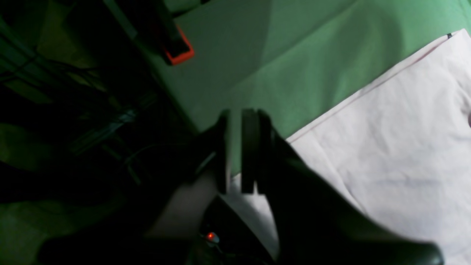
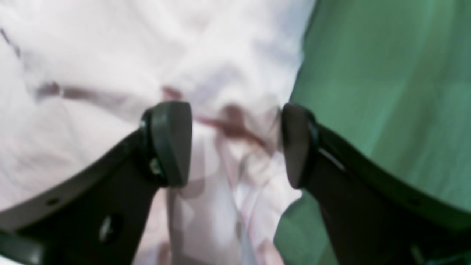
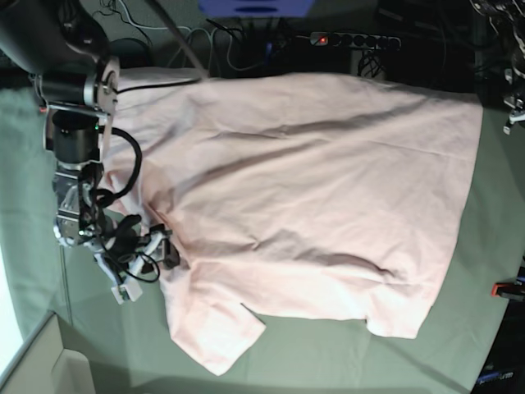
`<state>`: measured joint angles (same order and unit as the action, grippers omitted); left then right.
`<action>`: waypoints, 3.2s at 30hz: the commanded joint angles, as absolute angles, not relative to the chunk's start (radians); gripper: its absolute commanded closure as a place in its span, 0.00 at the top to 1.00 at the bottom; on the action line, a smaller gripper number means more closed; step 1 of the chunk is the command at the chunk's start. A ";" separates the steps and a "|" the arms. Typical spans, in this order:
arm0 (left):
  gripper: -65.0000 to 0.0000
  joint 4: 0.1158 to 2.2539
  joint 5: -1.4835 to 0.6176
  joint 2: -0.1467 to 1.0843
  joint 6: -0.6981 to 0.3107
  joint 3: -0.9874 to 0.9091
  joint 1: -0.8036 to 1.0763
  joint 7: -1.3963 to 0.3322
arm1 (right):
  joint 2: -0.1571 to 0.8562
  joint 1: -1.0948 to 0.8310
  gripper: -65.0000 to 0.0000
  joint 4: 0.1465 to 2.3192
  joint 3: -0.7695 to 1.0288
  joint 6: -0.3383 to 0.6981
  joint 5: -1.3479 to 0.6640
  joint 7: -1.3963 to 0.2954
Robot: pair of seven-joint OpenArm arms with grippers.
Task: Layout the t-shirt on the table in an organized manner, then fold the t-shirt properly
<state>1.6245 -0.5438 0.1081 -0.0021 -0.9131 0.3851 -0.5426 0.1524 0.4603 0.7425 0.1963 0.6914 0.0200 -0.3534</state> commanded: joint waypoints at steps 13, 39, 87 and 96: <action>0.08 1.641 -0.547 0.124 -0.002 -0.921 0.389 -0.521 | 0.174 0.515 0.00 0.748 0.193 0.698 0.001 -0.266; 0.08 1.652 -0.550 0.122 -0.004 -0.918 0.387 -0.521 | 0.334 0.796 0.05 0.618 0.193 0.615 0.001 -0.237; 0.43 1.621 -0.550 0.122 -0.007 -0.915 0.381 -0.700 | 0.035 -0.348 0.62 1.728 0.456 0.461 -0.005 -0.664; 0.83 1.475 -0.539 0.156 -0.054 -0.852 0.369 -0.714 | 0.030 -0.375 0.62 1.744 0.456 0.461 -0.005 -0.664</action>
